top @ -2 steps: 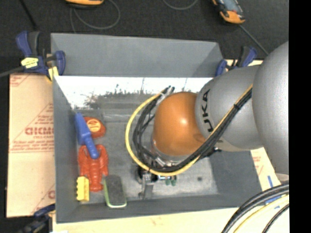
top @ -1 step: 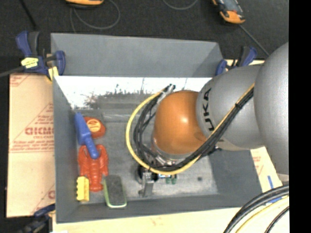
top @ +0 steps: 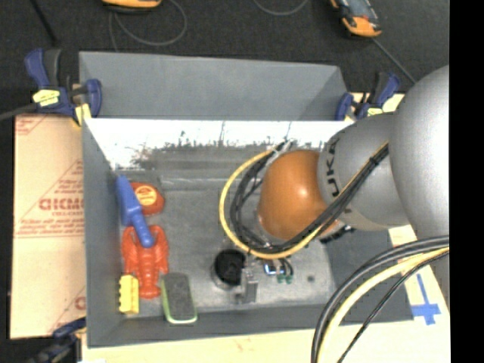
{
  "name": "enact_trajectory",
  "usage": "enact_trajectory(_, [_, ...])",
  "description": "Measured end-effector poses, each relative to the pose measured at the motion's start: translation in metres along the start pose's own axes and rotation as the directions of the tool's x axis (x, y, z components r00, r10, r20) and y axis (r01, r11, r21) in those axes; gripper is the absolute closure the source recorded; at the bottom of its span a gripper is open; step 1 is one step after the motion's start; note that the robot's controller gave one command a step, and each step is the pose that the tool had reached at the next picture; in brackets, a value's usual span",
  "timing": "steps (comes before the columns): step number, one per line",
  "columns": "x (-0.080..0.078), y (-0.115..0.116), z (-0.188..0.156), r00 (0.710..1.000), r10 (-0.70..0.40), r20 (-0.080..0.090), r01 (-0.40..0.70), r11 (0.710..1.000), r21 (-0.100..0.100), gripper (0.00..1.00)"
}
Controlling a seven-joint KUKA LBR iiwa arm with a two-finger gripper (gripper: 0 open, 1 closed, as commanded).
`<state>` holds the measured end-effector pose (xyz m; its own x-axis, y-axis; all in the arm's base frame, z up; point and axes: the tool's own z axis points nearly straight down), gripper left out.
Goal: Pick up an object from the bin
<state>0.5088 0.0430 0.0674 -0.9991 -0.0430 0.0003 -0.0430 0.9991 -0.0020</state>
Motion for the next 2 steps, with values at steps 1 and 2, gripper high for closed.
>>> enact_trajectory(1, [0.012,0.008,-0.003,0.999,0.053,-0.002,-0.053,0.999,-0.002,0.0])
enact_trajectory(2, [0.0,0.009,-0.003,0.981,0.194,0.001,-0.194,0.981,-0.003,0.0])
